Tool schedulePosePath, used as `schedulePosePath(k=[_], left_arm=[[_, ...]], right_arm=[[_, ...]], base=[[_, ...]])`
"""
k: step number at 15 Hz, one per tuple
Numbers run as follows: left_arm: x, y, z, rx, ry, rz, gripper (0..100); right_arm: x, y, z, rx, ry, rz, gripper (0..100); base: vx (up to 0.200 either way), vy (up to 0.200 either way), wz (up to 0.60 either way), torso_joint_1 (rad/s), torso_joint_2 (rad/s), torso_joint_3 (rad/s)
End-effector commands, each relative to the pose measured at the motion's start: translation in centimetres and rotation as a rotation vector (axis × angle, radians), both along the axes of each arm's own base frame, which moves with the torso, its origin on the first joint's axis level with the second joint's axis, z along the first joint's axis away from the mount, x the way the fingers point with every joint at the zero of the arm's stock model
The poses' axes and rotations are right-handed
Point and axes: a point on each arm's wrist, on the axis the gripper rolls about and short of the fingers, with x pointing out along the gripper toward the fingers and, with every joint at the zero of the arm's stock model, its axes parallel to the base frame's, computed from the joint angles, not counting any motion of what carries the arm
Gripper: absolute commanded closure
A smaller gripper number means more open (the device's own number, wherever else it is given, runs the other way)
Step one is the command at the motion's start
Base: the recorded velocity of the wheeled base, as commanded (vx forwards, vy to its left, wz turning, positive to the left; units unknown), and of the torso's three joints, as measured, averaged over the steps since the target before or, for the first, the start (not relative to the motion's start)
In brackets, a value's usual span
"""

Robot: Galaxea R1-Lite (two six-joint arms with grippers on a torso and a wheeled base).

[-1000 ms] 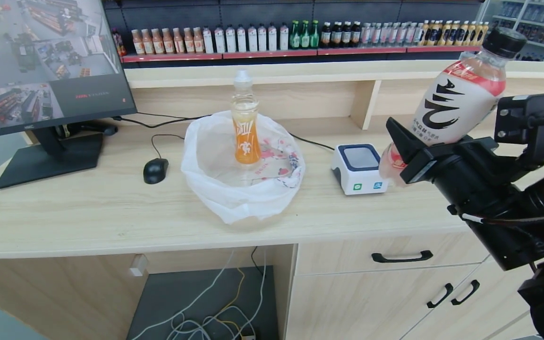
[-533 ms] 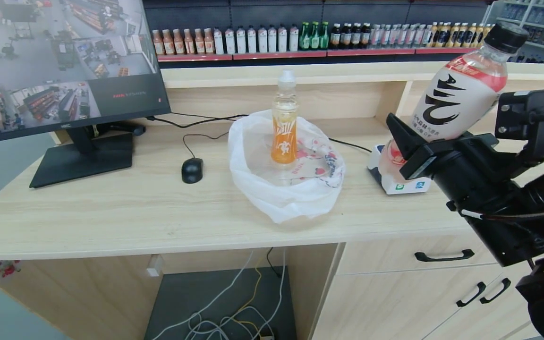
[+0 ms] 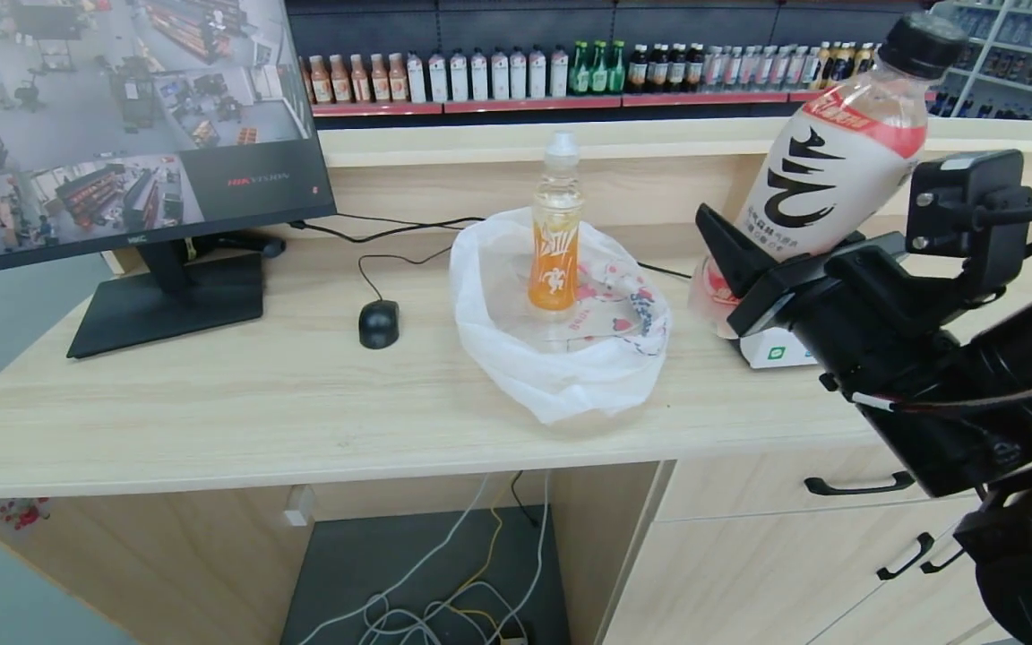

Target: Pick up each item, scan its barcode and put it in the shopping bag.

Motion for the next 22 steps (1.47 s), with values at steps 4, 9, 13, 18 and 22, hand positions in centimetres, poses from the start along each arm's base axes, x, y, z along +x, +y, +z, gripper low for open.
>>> schedulePosePath(k=[4,9,13,18,22], left_arm=[[0.0,0.0,0.0,-0.001,0.0,0.001,0],[0.0,0.0,0.0,-0.001,0.0,0.001,0],[0.0,0.0,0.0,-0.002,0.0,0.001,0],[0.0,0.0,0.0,-0.001,0.0,0.001,0],[0.0,0.0,0.0,0.001,0.0,0.001,0]], right_arm=[[3.6,2.7,0.5,-0.023,0.04,0.017,100],[7.2,4.8,0.7,0.023,0.065,0.027,100],[9.6,4.8,-0.6,0.019,0.111,0.011,100],[12.3,5.0,-1.1,0.039,0.162,-0.002,100],[14.6,5.6,-2.5,0.046,0.194,-0.008,100]], base=[[0.0,0.0,0.0,0.0,0.0,0.0],[0.0,0.0,0.0,0.0,0.0,0.0],[0.0,0.0,0.0,0.0,0.0,0.0],[0.0,0.0,0.0,0.0,0.0,0.0],[0.0,0.0,0.0,0.0,0.0,0.0]])
